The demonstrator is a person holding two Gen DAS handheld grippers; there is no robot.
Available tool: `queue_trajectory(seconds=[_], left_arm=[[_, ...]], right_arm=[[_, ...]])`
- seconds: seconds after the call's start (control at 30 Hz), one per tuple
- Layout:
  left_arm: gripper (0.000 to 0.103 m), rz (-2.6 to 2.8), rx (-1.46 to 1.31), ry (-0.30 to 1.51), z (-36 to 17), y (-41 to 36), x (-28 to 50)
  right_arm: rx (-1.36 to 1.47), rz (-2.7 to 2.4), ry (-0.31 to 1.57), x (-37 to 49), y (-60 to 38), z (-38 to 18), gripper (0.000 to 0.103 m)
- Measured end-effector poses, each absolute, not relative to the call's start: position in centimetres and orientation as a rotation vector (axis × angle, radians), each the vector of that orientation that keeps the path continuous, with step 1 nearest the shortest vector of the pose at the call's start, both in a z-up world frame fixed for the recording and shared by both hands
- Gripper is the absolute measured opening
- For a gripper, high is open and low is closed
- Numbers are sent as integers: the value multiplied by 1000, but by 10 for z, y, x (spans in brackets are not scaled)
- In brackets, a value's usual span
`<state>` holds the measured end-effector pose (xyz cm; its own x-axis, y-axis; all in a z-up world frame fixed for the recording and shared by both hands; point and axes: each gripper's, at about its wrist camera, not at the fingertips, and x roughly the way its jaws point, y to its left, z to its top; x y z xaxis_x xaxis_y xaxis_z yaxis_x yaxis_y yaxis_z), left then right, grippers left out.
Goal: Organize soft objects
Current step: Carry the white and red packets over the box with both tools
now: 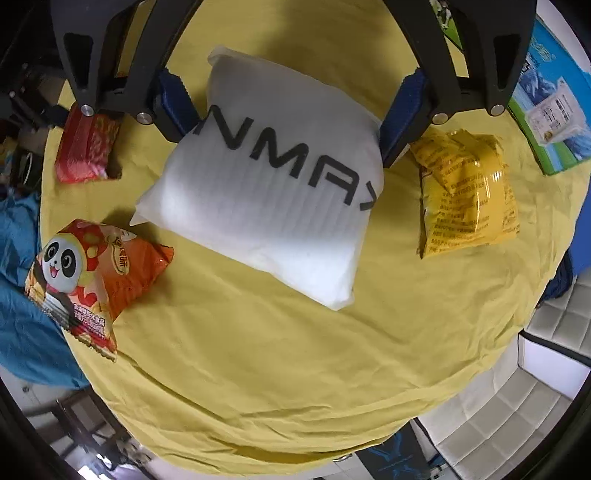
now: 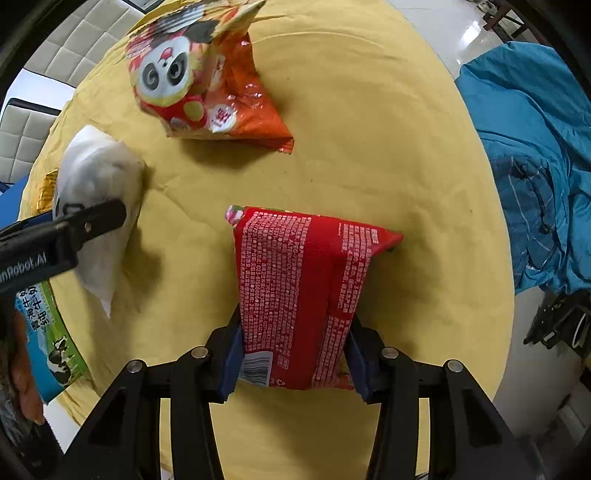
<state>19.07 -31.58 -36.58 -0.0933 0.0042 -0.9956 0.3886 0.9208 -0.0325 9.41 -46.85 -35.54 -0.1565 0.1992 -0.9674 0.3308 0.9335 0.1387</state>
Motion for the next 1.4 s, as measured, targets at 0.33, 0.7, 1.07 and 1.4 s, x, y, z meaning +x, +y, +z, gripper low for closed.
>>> queue_trajectory(seconds=[0.33, 0.7, 1.07, 1.4], left_arm=[[81, -218, 315, 1671, -356, -270, 96], [87, -183, 139, 1693, -376, -210, 42], [78, -182, 135, 1648, -381, -202, 31], [75, -132, 85, 1551, -322, -182, 1]], right_arm=[[306, 35, 1814, 54, -433, -359, 49], [226, -8, 1791, 27, -405, -363, 49], [276, -32, 1758, 5, -399, -366, 47], [291, 6, 1693, 0, -395, -321, 46]])
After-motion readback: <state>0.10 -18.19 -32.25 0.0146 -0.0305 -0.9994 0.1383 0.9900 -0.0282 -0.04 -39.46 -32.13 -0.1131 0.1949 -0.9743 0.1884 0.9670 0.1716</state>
